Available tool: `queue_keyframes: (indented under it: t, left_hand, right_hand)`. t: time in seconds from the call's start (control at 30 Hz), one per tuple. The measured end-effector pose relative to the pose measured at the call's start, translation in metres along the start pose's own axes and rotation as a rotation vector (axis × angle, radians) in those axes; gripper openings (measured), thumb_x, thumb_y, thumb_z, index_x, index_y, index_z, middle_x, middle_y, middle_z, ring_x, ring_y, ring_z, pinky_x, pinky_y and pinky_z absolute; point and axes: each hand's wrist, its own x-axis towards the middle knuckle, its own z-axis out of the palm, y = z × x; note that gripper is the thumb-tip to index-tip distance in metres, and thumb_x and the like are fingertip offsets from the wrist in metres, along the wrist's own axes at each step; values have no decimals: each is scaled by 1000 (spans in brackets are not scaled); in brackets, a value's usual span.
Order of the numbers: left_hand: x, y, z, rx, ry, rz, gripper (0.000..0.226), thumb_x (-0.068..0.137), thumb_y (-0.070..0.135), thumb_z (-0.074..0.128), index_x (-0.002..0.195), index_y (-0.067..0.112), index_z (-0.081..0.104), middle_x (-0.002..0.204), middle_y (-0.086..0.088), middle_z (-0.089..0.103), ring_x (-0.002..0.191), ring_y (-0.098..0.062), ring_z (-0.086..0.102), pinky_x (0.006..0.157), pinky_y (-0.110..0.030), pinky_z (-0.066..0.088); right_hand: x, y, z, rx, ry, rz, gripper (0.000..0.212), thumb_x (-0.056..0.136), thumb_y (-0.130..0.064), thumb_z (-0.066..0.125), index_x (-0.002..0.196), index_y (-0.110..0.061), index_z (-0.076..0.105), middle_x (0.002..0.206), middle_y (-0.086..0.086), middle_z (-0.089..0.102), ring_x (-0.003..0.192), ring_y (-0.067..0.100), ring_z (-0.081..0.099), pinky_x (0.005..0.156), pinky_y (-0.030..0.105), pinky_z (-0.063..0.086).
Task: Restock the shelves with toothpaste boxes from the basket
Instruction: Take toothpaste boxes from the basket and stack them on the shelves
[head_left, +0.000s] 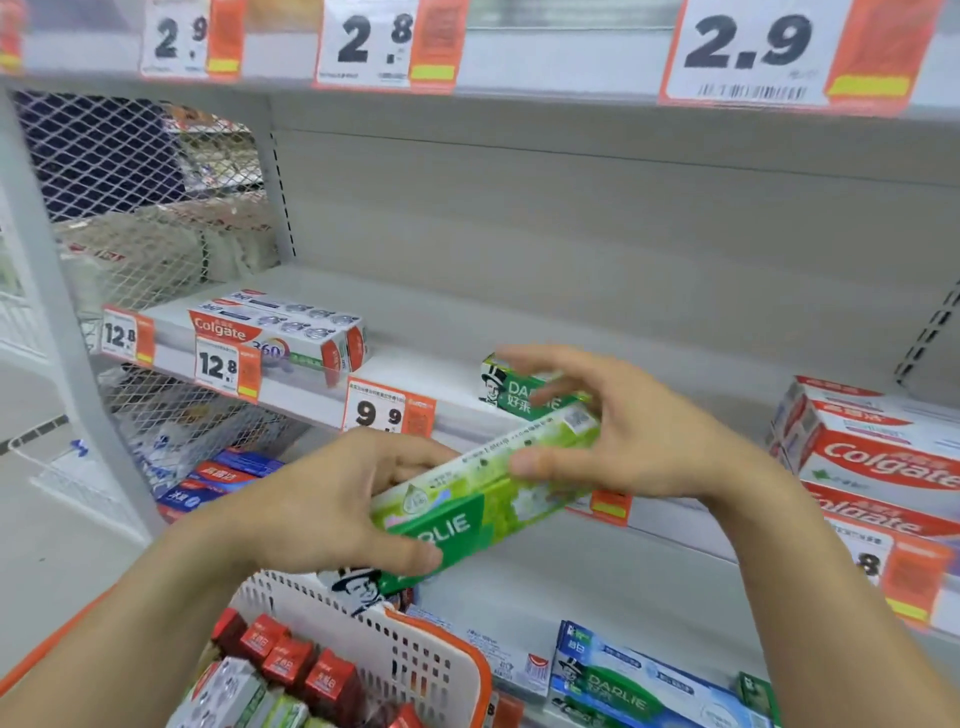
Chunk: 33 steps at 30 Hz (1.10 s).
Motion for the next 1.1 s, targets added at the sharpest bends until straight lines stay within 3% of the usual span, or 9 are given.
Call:
queue_keyframes:
  t: [0.1,0.23,0.33,0.4,0.5,0.57,0.67,0.83,1.1]
  left_hand:
    - [-2,7,0,159,16,-8,53,78,-4,79,123,21,67,113,6,75,102,-18,73,89,-41,59]
    - [-2,24,-7,259,162,27,54,74,1,83,114,35,73,100,13,77,86,-22,76,70,-48,62]
    - [5,32,-16,216,377,90,52,64,8,92,106,33,75,95,15,77,87,-12,75,73,-26,62]
    - [20,29,-24,269,643,147,65,59,29,92,118,35,66,107,19,71,99,3,68,82,-12,55]
    - [55,14,-24,185,919,175,78,75,34,83,141,26,43,129,6,56,114,-4,57,101,-26,48]
    - [77,5,-13,128,874,142,73,87,30,74,147,18,35,135,-2,53,120,-11,54,109,-37,44]
    - [99,-10,10,193,728,140,73,92,34,66,153,23,27,149,-3,47,133,-9,46,111,-28,35]
    - [108,-21,27,435,604,118,78,97,51,47,159,20,12,159,3,36,143,-4,29,121,-25,-2]
    - [111,-15,21,404,523,59,84,95,47,58,158,20,11,151,4,43,128,1,21,115,-25,11]
  right_hand:
    - [0,-13,-17,-102,-212,59,83,58,-38,95,134,-37,60,112,-14,70,99,-1,67,92,27,55]
    - [9,-27,-21,-197,-182,65,81,57,-34,97,130,-40,62,105,-19,71,93,-6,67,88,20,53]
    - [15,-23,-22,-251,-30,36,58,63,-36,94,116,-36,71,97,-21,73,87,-8,66,81,15,50]
    - [16,-15,-30,-243,131,38,51,67,-37,90,115,-34,73,100,-19,74,92,-5,67,90,23,52]
    - [18,4,-39,-241,435,50,50,74,-34,86,122,-30,69,113,-14,72,106,8,66,101,34,49]
    - [22,23,-38,-234,576,71,49,81,-30,82,127,-28,64,120,-12,68,111,12,63,102,34,47]
    - [28,52,-30,-245,635,152,44,88,-27,75,129,-31,62,122,-9,66,112,14,57,98,28,41]
    - [25,79,-29,-273,397,315,36,89,-32,74,124,-36,67,125,-6,68,118,16,59,101,28,44]
    - [15,70,-36,-206,116,325,19,96,-33,63,110,-44,70,114,-22,69,108,2,62,89,24,45]
